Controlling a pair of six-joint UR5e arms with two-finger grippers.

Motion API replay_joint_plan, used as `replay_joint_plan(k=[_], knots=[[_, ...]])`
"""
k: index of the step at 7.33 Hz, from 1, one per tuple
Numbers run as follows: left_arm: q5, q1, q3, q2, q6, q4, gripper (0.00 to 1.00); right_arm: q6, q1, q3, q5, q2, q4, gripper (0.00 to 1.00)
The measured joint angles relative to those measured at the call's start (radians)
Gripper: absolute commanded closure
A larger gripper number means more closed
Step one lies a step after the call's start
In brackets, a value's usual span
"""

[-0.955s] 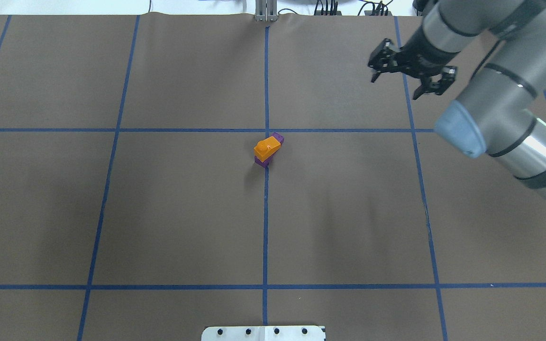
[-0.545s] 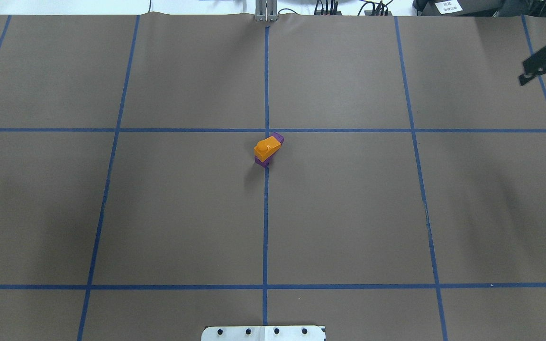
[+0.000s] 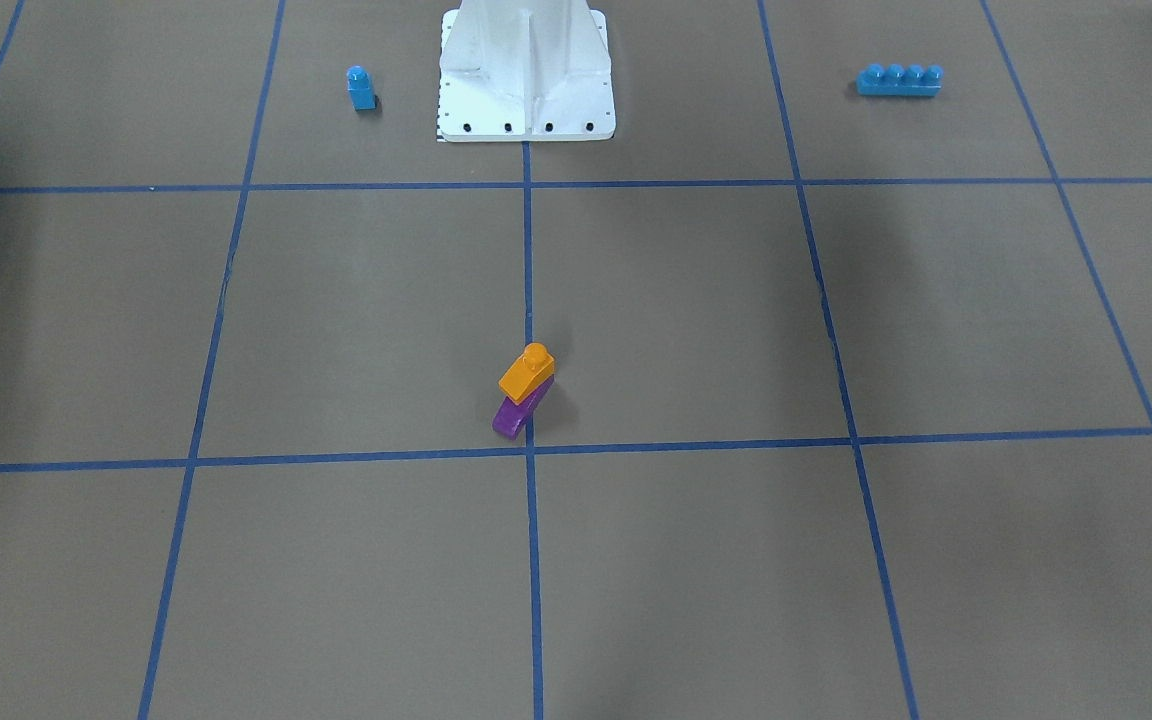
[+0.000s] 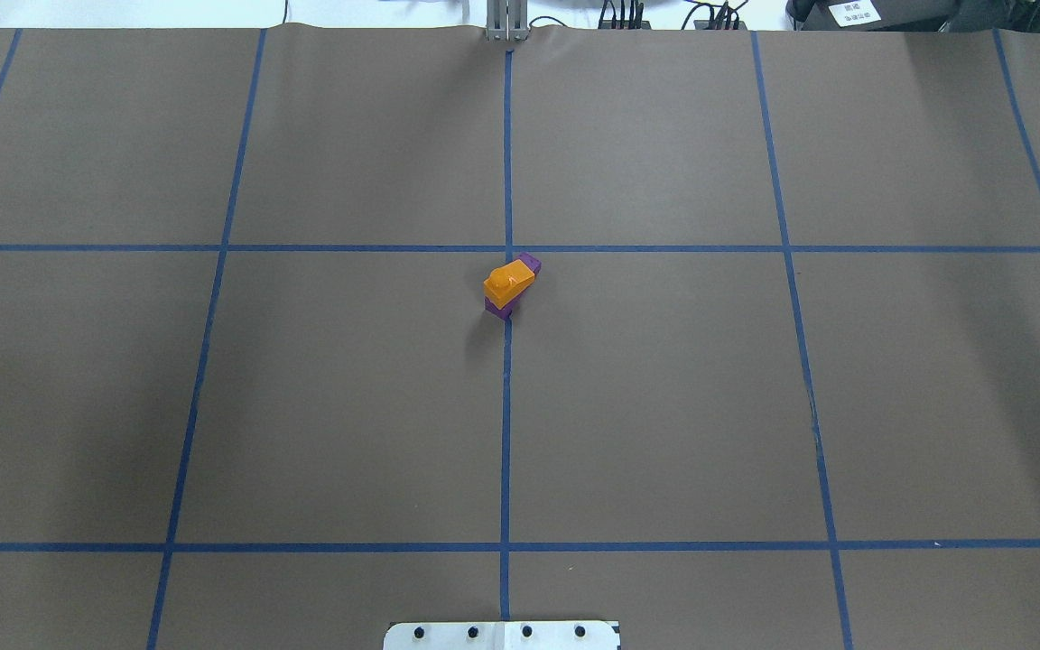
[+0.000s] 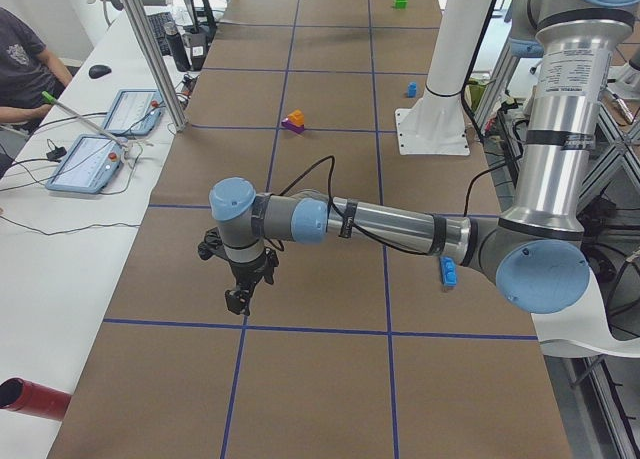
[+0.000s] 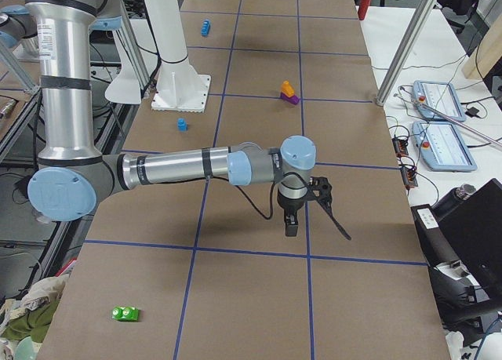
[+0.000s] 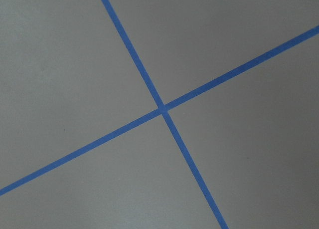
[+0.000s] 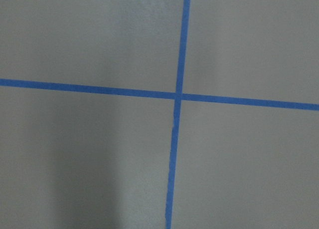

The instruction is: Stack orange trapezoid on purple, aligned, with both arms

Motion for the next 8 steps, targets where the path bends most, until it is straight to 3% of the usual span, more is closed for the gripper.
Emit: replay_joint_plan(k=[3,6,8], knots=[[-0.011,-0.058,0.018,0.034,0.001,0.004,0.0,-0.003,0.063,-0.004,0.107,-0.041,0.001,0.0],[-0.119,-0.081,0.011,0.087,-0.005,0.004,0.0,0.006,0.068,-0.01,0.125,-0.045,-0.001,0.0],[-0.133,-0.082,0.01,0.092,-0.011,0.004,0.0,0.008,0.068,-0.008,0.128,-0.044,-0.001,0.0]])
